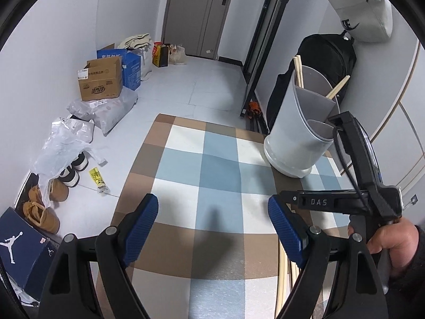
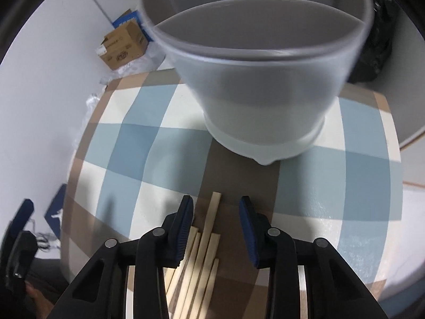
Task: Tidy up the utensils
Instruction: 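Lower both tools to the wooden stick pile beside the holder, then grasp a wooden stick with the right tool while the left tool grasps another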
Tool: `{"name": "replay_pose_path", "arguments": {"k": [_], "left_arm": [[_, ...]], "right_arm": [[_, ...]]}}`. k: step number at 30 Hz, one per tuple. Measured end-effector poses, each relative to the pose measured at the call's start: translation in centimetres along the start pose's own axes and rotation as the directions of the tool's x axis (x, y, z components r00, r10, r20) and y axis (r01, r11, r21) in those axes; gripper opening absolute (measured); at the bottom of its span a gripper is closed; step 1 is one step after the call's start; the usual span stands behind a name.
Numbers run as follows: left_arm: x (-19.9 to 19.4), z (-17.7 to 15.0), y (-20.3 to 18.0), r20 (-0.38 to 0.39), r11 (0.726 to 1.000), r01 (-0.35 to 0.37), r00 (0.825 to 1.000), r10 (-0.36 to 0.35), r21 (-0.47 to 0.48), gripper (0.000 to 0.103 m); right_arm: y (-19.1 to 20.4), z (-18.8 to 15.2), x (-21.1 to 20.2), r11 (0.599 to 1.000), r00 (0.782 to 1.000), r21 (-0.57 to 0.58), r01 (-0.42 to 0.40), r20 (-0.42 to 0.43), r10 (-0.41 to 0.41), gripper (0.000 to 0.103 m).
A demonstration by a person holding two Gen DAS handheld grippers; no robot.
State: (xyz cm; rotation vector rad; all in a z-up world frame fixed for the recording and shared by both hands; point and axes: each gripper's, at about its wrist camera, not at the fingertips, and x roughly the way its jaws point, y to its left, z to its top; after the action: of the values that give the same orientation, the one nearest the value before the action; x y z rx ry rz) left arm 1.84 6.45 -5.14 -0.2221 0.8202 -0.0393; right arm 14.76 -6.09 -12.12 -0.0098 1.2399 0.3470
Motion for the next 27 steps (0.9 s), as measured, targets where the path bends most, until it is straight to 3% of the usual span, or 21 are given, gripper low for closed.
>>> {"name": "replay_pose_path", "arguments": {"k": [5,15,27], "left_arm": [[0.3,0.1,0.6,-0.005,1.000,-0.013,1.000,0.013,-0.019,0.081],[1.0,-0.3,0.1,-0.028,0.999,-0.030,0.999,0.031,0.017,0.081],[3.6,-1.5,-3.3,-0.169,0.995,-0.017,0.985,0.034,0.099,0.081]], "right_arm": [[0.1,-0.3,-0.1,0.998,0.997,-0.011,0.066,0.037,-0.065,0.008],[-2.4,-1.2,-3.4,0.997,0.986,0.064,-0.037,0.165,0.026,0.007],[-5.1,-3.2,-11.5,0.978,0.917,0.082,-0.192,0.371,0.149,0.006]]}}
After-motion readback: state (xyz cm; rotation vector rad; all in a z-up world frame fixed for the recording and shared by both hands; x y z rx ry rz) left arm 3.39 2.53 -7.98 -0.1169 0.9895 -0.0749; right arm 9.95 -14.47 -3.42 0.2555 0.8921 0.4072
